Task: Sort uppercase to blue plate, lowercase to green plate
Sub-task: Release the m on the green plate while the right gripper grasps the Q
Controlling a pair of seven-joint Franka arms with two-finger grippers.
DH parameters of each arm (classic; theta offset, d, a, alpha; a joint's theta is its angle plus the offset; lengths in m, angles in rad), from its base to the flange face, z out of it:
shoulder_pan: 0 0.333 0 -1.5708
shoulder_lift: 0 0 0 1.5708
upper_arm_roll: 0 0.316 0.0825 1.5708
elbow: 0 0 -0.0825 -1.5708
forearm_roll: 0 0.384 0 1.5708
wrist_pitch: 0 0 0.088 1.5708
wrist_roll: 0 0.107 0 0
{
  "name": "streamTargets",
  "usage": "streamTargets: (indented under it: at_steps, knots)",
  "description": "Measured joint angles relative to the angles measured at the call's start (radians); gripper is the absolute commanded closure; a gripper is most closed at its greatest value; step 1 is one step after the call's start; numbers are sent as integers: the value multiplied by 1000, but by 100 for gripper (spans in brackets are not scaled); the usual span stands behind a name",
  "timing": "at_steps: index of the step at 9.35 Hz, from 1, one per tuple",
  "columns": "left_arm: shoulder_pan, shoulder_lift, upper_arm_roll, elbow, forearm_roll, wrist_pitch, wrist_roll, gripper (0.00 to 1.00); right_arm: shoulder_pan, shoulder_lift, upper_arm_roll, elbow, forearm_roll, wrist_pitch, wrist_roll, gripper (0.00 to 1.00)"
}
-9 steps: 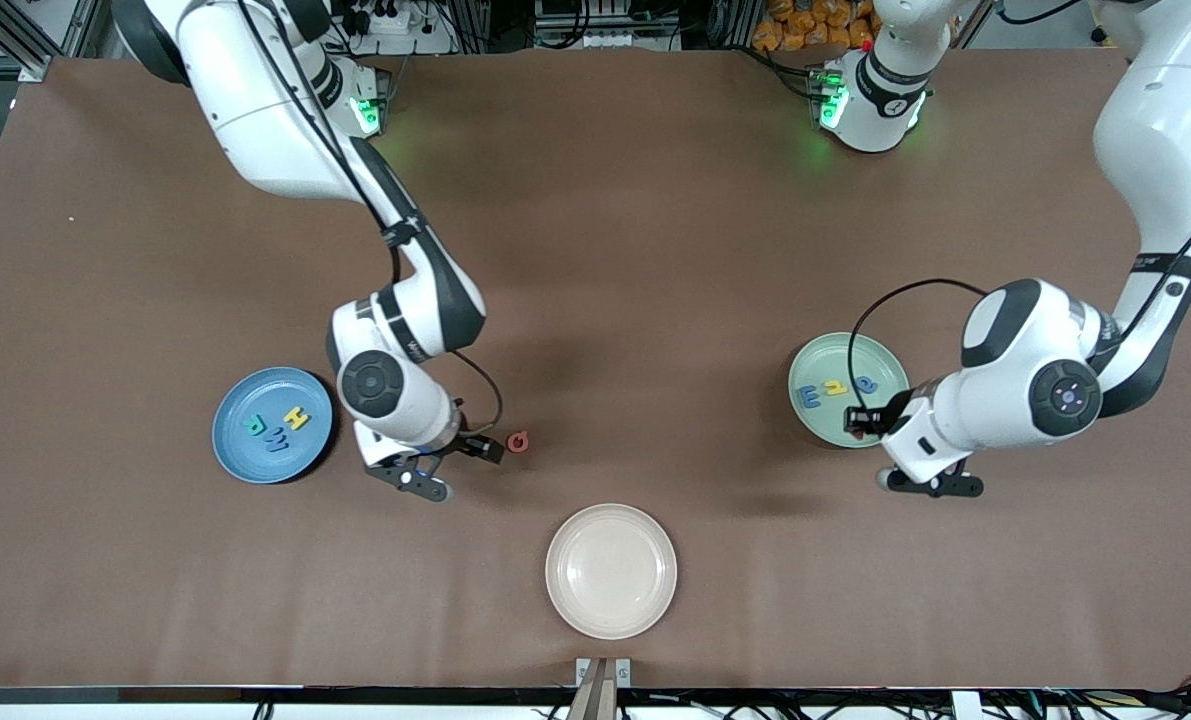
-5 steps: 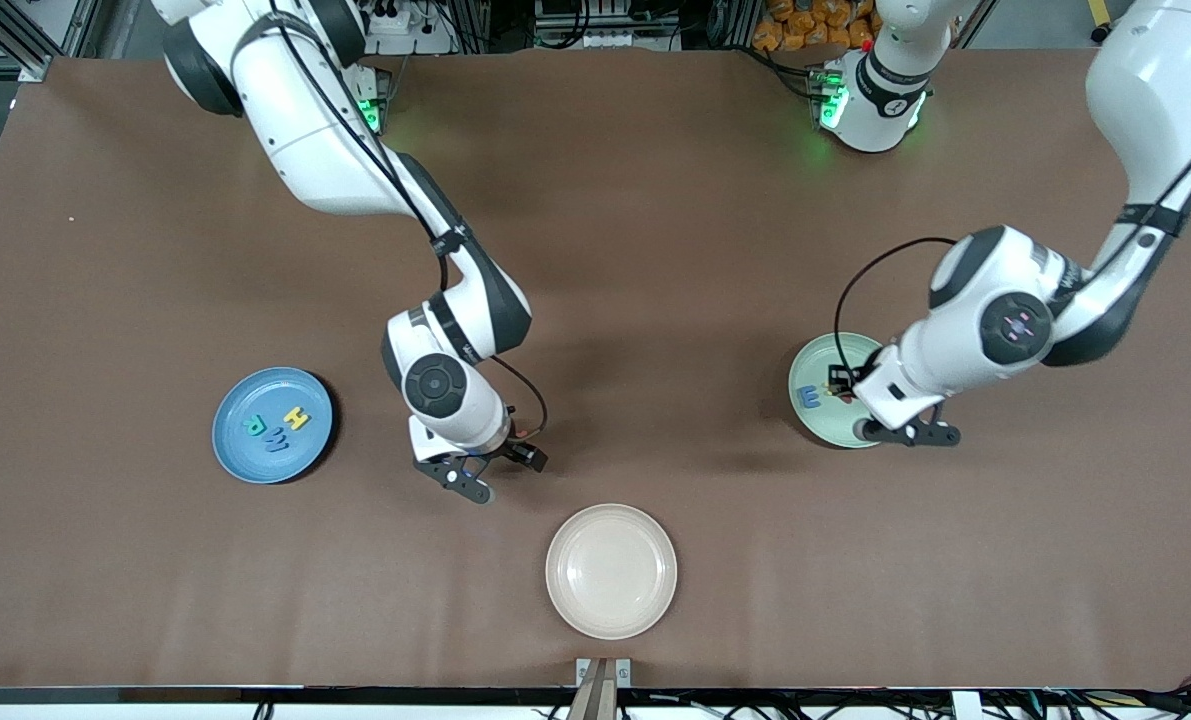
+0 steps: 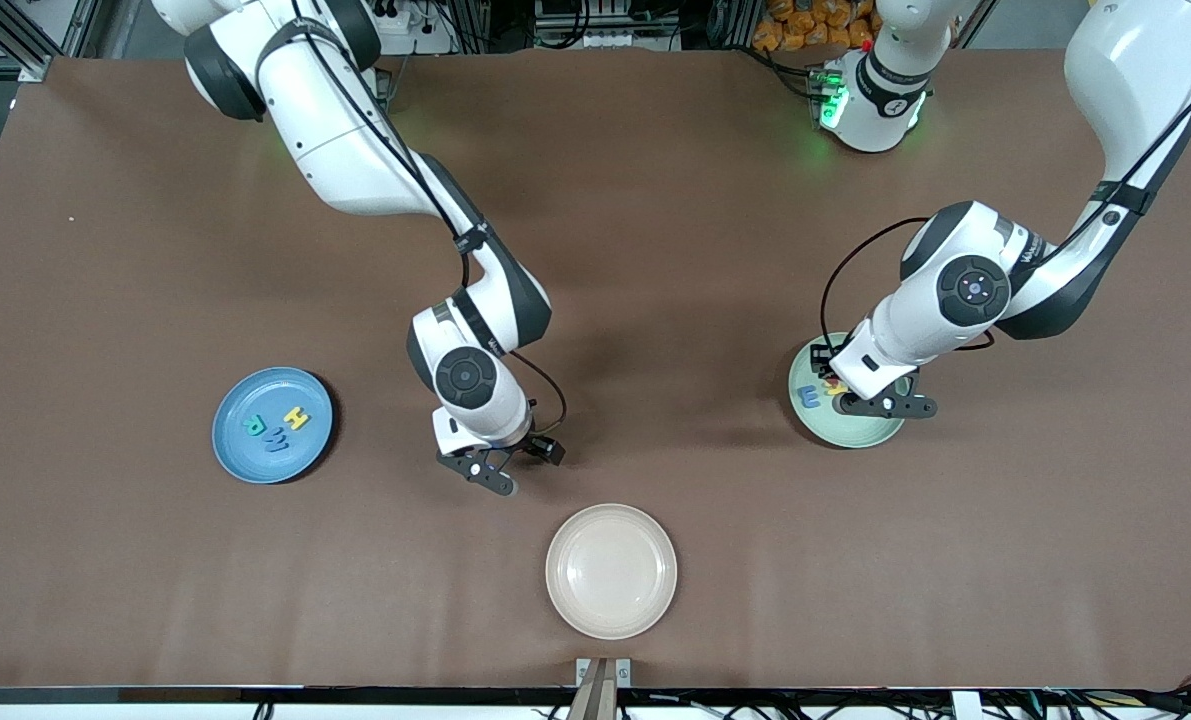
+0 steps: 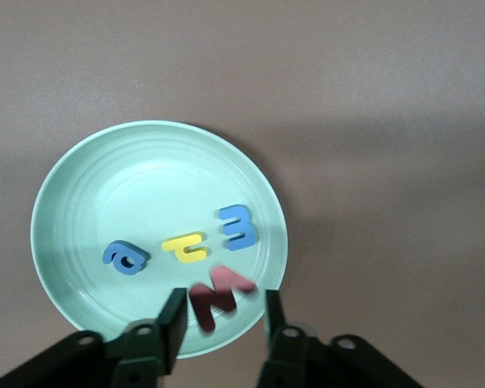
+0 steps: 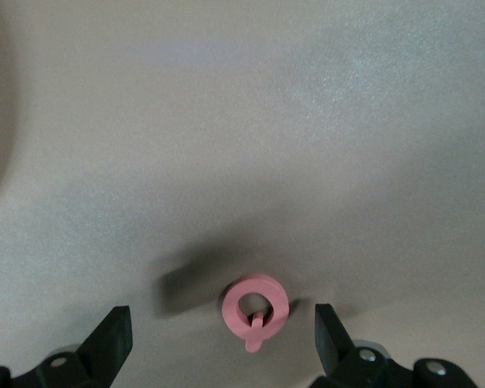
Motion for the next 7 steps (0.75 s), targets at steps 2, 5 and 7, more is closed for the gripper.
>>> streamTargets:
  at_steps: [2, 5, 7]
  knots:
    - [2, -1, 1, -1, 0, 1, 0, 37, 8, 0, -23, -1, -1, -9, 0, 0]
    - [5, -1, 1, -1, 0, 7, 0, 37, 8, 2, -37, -3, 0, -15, 1, 0]
    - [5, -1, 1, 0, 0, 10, 0, 38, 9, 2, -37, -3, 0, -16, 7, 0]
